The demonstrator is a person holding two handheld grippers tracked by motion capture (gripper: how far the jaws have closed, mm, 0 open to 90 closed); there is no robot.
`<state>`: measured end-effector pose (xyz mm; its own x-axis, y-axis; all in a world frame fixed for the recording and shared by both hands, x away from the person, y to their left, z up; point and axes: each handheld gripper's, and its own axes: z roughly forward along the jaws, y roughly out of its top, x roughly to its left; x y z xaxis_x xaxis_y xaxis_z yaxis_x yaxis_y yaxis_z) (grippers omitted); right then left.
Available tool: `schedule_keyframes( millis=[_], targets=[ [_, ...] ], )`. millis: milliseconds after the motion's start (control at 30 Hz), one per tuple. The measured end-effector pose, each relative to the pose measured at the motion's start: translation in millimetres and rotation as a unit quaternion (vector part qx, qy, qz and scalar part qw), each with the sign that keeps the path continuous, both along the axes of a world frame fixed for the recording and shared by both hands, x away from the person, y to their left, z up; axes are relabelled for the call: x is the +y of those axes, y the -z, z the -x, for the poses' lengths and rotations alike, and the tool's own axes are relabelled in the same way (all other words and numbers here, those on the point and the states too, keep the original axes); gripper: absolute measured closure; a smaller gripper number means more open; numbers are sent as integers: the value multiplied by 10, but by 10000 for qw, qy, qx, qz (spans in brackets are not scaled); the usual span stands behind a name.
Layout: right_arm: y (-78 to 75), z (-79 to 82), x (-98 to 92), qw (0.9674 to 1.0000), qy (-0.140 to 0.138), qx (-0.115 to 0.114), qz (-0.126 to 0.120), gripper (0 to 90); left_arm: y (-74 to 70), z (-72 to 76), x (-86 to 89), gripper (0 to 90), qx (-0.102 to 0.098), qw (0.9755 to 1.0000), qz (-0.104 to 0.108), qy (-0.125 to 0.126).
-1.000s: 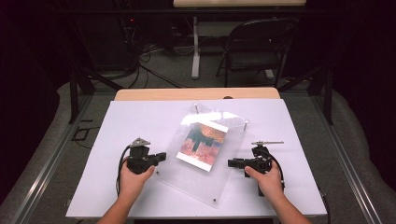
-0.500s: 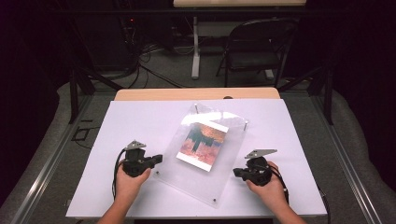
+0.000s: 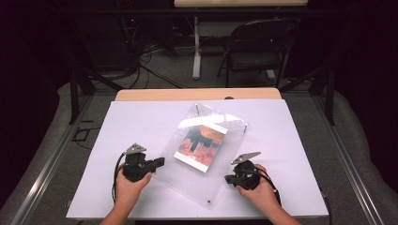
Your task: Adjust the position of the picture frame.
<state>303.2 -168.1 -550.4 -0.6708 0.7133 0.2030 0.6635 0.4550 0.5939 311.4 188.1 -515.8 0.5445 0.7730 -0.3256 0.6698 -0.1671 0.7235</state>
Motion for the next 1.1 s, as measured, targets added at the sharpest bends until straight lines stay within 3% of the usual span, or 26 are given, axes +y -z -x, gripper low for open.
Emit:
schedule_keyframes(
  millis=[300, 533, 633, 700, 833, 967, 1100],
  targets=[
    [3, -143, 455, 9981, -542, 274, -135, 900, 18, 133, -224, 900, 21, 9991, -61, 430],
    [12, -275, 695, 9967, -687, 374, -239, 900, 89, 219, -372, 900, 64, 9976, -201, 655],
    [24, -287, 707, 9964, -701, 376, -293, 900, 120, 245, -408, 900, 100, 9971, -229, 725],
    [15, -284, 667, 9967, -678, 310, -325, 900, 134, 268, -436, 900, 109, 9969, -233, 749],
    [-76, -306, 402, 9973, -441, 131, -566, 864, 142, 309, -479, 900, 137, 9962, -214, 835],
    [-171, -380, 12, 9976, 65, -508, -466, 801, 171, 338, -562, 887, 169, 9961, -214, 844],
    [-151, -541, -293, 9943, 546, -843, -352, 759, 199, 347, -688, 872, 183, 9957, -262, 873]
  ],
)
